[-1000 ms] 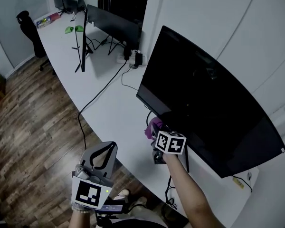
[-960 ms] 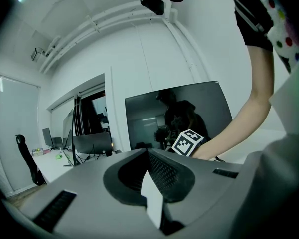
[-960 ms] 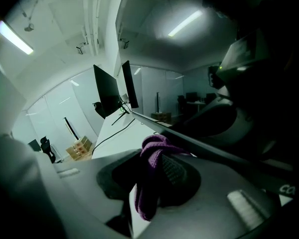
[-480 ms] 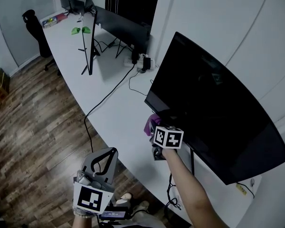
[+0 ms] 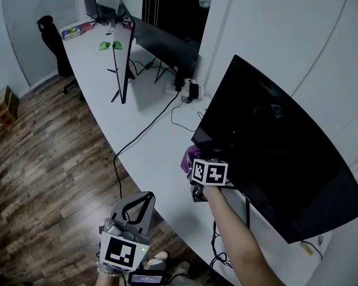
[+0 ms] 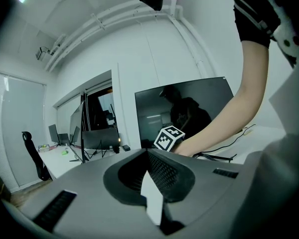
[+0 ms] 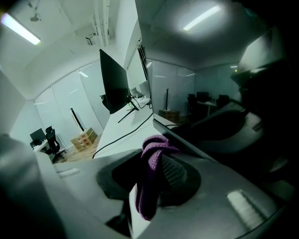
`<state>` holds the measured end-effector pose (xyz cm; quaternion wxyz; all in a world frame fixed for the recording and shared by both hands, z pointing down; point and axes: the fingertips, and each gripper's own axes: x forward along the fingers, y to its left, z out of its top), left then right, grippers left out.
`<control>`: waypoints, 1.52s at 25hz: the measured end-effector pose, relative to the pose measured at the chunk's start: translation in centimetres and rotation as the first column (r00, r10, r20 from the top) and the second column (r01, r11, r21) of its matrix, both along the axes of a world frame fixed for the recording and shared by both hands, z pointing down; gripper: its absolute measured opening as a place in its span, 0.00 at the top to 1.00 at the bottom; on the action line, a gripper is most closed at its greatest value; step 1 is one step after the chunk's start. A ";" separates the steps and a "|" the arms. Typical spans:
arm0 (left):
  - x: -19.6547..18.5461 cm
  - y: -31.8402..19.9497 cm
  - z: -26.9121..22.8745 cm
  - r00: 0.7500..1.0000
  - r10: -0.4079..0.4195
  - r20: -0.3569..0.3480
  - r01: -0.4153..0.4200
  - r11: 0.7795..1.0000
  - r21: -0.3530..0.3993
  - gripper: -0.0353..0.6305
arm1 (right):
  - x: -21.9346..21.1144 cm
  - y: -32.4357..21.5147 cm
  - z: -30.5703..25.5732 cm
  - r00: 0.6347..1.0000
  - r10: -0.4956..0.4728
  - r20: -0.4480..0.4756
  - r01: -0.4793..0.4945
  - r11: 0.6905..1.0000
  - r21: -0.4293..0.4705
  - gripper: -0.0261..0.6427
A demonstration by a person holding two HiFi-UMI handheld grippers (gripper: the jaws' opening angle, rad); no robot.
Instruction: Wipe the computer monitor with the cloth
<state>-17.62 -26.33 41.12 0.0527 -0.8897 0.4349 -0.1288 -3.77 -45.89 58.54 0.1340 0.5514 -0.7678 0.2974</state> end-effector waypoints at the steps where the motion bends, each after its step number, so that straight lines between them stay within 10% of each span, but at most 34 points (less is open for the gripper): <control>1: -0.1 -0.1 0.1 1.000 -0.001 0.002 0.001 1.000 0.000 0.94 | -0.1 -0.2 -0.1 1.000 0.003 -0.005 -0.003 1.000 -0.003 0.83; 38: 0.1 0.1 -1.5 1.000 0.007 -0.015 -0.007 0.999 0.033 0.94 | -1.8 -4.8 -11.7 0.962 0.071 0.265 -0.114 0.982 0.151 0.83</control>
